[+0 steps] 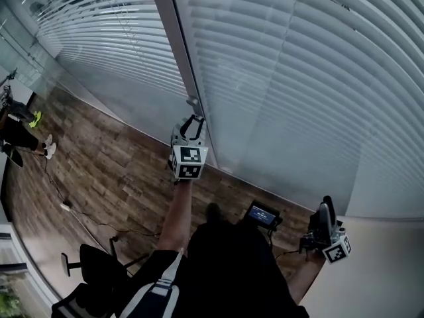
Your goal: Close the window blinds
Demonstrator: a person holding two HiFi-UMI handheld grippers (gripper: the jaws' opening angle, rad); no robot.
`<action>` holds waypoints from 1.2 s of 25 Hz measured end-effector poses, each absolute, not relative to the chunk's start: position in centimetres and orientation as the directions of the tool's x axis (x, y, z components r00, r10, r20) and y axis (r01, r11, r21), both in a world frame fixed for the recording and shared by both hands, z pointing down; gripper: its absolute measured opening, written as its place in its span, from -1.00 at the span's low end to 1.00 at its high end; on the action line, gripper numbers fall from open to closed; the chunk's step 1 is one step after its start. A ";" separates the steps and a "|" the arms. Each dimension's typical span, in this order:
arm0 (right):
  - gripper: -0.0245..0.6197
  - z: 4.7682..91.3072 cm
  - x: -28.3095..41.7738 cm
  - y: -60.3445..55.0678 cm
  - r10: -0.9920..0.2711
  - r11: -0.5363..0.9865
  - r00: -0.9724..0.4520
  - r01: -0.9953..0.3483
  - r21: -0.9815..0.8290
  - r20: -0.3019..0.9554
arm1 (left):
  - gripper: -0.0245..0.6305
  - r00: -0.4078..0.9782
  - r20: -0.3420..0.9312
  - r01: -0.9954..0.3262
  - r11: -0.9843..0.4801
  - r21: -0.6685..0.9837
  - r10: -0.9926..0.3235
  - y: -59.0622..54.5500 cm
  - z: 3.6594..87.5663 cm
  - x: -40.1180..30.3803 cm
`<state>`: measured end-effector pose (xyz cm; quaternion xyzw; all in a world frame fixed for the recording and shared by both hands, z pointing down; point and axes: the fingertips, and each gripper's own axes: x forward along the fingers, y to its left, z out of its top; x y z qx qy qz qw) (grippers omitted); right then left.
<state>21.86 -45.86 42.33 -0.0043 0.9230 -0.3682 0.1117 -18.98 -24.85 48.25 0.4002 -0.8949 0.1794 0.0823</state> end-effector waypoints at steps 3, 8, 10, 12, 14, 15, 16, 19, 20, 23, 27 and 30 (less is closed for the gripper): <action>-0.36 42.0 22.3 -45.7 -0.091 0.732 -0.974 0.076 -0.677 -0.208 | -0.35 -0.639 0.255 -0.761 0.645 -0.071 -0.725 -24.8 48.1 -18.5; -0.36 42.3 23.3 -45.9 -0.105 0.731 -0.973 0.065 -0.679 -0.205 | -0.34 -0.607 0.180 -0.724 0.632 0.275 -0.774 -24.4 47.8 -18.3; -0.36 42.5 23.3 -46.0 -0.111 0.730 -0.973 0.058 -0.681 -0.203 | -0.34 -0.606 0.172 -0.712 0.626 0.320 -0.777 -24.4 47.8 -18.7; -0.36 42.7 23.2 -46.0 -0.115 0.730 -0.973 0.055 -0.682 -0.202 | -0.48 -0.620 0.181 -0.701 0.643 0.309 -0.764 -24.1 48.0 -19.1; -0.36 42.9 23.1 -46.0 -0.117 0.730 -0.973 0.051 -0.681 -0.199 | -0.51 -0.628 0.198 -0.707 0.658 0.259 -0.753 -24.0 48.2 -19.3; -0.36 43.0 23.2 -46.0 -0.117 0.731 -0.974 0.050 -0.681 -0.196 | -0.51 -0.630 0.207 -0.713 0.663 0.228 -0.748 -24.0 48.2 -19.2; -0.36 43.0 23.1 -45.9 -0.115 0.731 -0.974 0.049 -0.680 -0.195 | -0.51 -0.633 0.217 -0.718 0.668 0.196 -0.743 -24.0 48.3 -19.2; -0.36 42.9 22.9 -45.8 -0.111 0.731 -0.974 0.055 -0.681 -0.198 | -0.51 -0.645 0.245 -0.727 0.680 0.095 -0.724 -24.1 48.4 -19.1; -0.36 42.9 22.9 -45.7 -0.109 0.731 -0.974 0.057 -0.680 -0.199 | -0.51 -0.650 0.254 -0.730 0.682 0.055 -0.716 -24.2 48.4 -19.1; -0.36 42.6 22.8 -45.7 -0.104 0.733 -0.975 0.059 -0.678 -0.198 | -0.51 -0.676 0.280 -0.727 0.678 -0.107 -0.682 -24.3 48.5 -18.9; -0.36 42.4 22.5 -45.6 -0.091 0.737 -0.975 0.070 -0.672 -0.201 | -0.51 -0.720 0.303 -0.694 0.643 -0.325 -0.624 -24.4 48.6 -18.9; -0.36 42.3 22.3 -45.5 -0.087 0.738 -0.976 0.072 -0.671 -0.202 | -0.51 -0.736 0.302 -0.675 0.626 -0.390 -0.606 -24.5 48.6 -18.9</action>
